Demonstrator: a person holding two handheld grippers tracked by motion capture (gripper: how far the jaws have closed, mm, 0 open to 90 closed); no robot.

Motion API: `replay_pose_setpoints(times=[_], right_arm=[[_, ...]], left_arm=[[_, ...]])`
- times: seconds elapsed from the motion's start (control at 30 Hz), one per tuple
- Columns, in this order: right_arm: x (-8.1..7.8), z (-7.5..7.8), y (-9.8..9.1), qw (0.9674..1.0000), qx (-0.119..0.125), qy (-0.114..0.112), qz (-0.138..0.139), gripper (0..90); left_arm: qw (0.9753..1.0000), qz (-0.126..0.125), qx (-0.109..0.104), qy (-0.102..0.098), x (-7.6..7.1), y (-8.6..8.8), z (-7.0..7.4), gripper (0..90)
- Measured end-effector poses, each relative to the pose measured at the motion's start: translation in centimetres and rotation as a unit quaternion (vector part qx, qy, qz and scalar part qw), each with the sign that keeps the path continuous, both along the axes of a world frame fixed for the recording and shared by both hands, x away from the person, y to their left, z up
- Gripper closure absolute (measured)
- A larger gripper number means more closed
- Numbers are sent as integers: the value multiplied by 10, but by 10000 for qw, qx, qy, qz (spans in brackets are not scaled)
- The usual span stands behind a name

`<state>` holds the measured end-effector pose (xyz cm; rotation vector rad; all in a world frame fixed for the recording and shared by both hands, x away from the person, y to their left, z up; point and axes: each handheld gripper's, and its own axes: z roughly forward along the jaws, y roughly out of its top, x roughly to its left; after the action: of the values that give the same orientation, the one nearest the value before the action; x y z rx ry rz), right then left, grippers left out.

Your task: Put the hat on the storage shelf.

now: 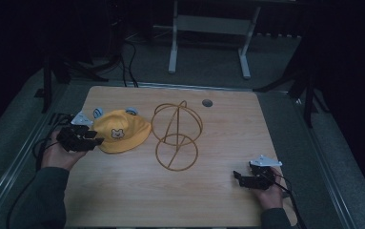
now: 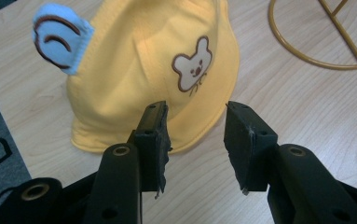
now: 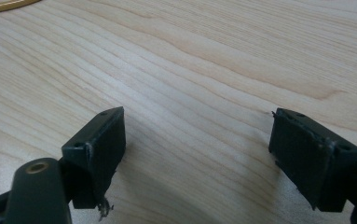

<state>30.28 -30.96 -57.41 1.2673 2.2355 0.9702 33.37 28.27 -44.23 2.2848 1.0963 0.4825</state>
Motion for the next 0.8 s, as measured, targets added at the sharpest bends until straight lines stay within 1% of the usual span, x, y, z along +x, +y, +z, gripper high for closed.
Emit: replay_pose_setpoints(times=[0.03,0.13,0.17,0.2,0.33,0.4,0.47,0.6,0.8], right_arm=[[0,0,0,10000,2,0,-1,185],[0,0,0,10000,3,-1,-1,184],[0,0,0,10000,3,0,-1,185],[0,0,0,10000,3,-1,-1,184],[0,0,0,10000,-1,-4,2,185],[0,0,0,10000,-1,-4,0,184],[0,0,0,10000,0,-4,1,184],[0,0,0,10000,2,-1,0,184],[0,0,0,10000,2,0,-1,184]], left_arm=[[10000,-5,-22,14,1,0,2,590],[9999,-76,90,53,4,0,7,590],[9999,-76,90,53,4,0,7,590],[9997,-127,167,85,6,0,11,590],[9995,-177,225,115,9,-1,16,589],[9992,-207,308,172,14,-2,21,589],[9990,-219,332,206,17,-2,23,591],[9982,-267,476,243,23,-4,24,597],[9979,-277,519,259,30,-8,27,617]])
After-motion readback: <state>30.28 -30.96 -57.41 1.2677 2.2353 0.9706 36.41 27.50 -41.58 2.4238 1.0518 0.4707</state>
